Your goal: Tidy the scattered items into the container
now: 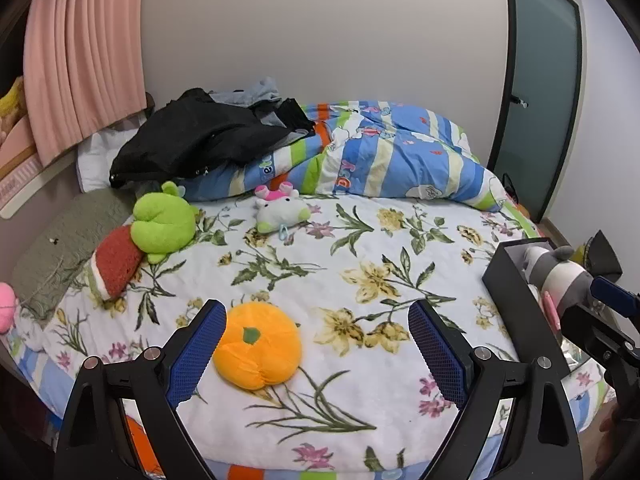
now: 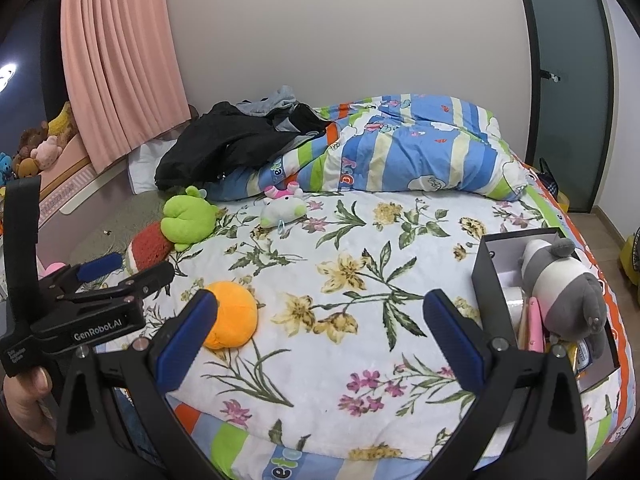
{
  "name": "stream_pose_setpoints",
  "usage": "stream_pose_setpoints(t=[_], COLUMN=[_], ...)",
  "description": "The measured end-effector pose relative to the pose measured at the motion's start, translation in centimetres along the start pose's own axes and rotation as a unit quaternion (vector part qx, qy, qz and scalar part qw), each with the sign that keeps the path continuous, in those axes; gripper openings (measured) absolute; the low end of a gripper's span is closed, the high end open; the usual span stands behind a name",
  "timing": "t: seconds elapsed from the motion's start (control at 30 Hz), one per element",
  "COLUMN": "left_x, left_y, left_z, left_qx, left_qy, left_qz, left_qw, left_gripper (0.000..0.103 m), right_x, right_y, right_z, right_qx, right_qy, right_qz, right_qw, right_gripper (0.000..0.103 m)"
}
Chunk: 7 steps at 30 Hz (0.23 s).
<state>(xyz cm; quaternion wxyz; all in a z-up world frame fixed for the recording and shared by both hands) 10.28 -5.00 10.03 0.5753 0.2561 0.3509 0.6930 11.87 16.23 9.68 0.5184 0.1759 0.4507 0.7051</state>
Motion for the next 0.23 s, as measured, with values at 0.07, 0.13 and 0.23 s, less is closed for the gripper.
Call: stream_pose_setpoints(t=[0.07, 0.13, 0.23], left_x=[0.03, 0.07, 0.10], left_y=[-0.03, -0.06, -0.11], left_z=[0.02, 0.07, 0.27], left_qx=[0.001, 0.001, 0.004], left_qy=[0.001, 0.000, 0.000], left_qz=[-0.001, -0.001, -0.001], left_qw=[1.0000, 1.0000, 1.0000], left_gripper=[0.093, 0.093, 0.097], right_x=[-0.01, -0.06, -0.09], right_y=[-0.08, -0.16, -0.34], right_z=[0.04, 0.00, -0.08], right_qx=[0.000, -0.002, -0.004], right_qy=[0.000, 0.001, 0.001], right_qz=[0.000, 0.000, 0.001], right_qw=[1.000, 1.000, 1.000], right_gripper=[0.103, 0.103, 0.103])
Point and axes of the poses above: each gripper's, at about its wrist camera, not at the fingertips, and z roughly against the way its jaws point, x to its right, y to its top, the point moved 3 cm from there along -z, roughly the way its jaws point, and after that the axes turned 5 degrees about y, right-handed, at the moved point
